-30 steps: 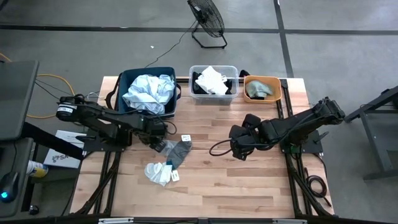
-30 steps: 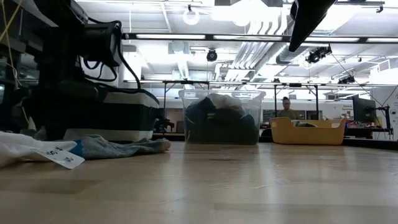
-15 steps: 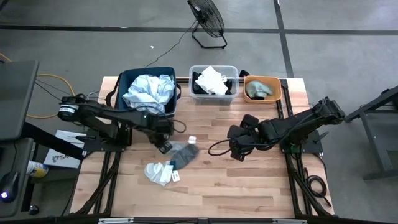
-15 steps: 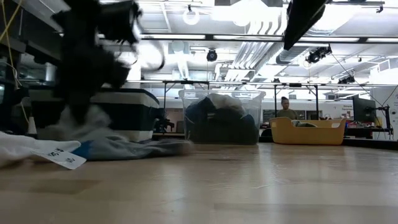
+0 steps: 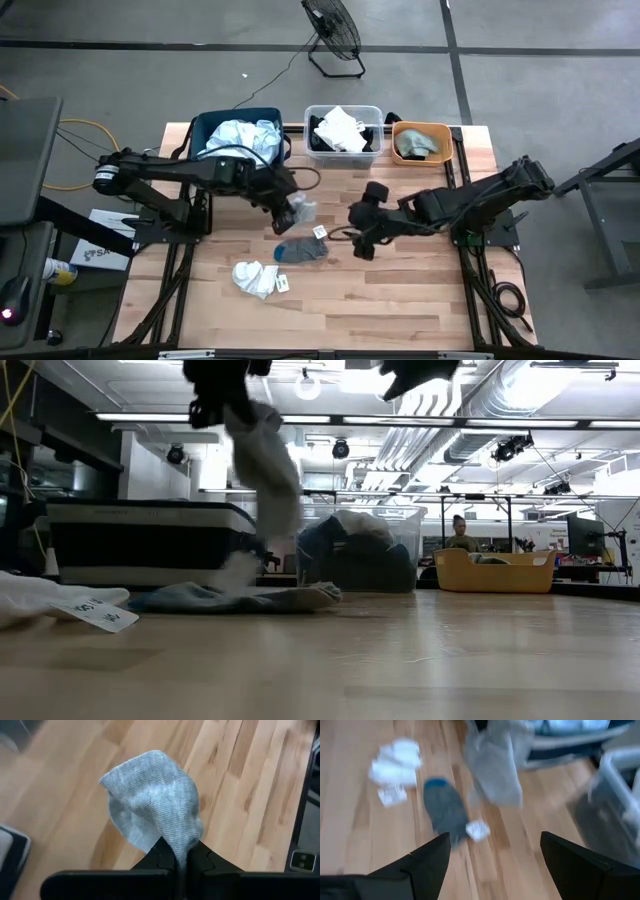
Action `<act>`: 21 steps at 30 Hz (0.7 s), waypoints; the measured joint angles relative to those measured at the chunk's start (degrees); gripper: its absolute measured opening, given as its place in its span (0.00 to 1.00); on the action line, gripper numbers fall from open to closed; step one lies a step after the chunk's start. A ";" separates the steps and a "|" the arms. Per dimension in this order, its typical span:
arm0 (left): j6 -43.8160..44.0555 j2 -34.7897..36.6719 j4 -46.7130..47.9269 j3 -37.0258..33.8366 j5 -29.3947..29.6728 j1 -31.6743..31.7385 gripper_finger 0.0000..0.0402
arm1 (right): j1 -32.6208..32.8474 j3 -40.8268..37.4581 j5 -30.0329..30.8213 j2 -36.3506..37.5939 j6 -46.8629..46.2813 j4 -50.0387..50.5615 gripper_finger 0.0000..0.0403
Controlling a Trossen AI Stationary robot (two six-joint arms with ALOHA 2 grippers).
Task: Pick & Place Cloths
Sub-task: Put the gray sock into the yellow bin
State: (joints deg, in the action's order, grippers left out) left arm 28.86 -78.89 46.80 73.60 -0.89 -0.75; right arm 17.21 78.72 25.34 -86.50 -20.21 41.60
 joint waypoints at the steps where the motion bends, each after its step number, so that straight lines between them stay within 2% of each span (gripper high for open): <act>1: -0.13 0.00 -0.24 0.75 0.61 0.00 0.01 | -0.46 0.00 0.06 0.00 0.89 -2.08 0.75; 9: 1.27 0.00 -5.56 3.66 2.53 0.00 0.01 | -3.17 0.00 0.11 0.00 13.37 -15.27 0.75; 14: 1.38 0.00 -11.18 3.72 1.02 0.00 0.01 | -5.16 0.00 -0.09 0.00 22.34 -20.35 0.75; 17: 1.63 0.00 -13.62 3.72 0.20 0.00 0.01 | -6.61 0.00 -0.97 0.00 24.02 -20.82 0.75; 21: 2.88 0.00 -17.10 3.72 -0.77 0.00 0.01 | -8.04 0.00 -5.80 0.00 24.36 -20.74 0.75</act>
State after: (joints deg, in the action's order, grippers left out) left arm 31.73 -78.89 29.70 77.32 -1.66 -0.75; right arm 9.17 78.72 19.54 -86.50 4.14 20.86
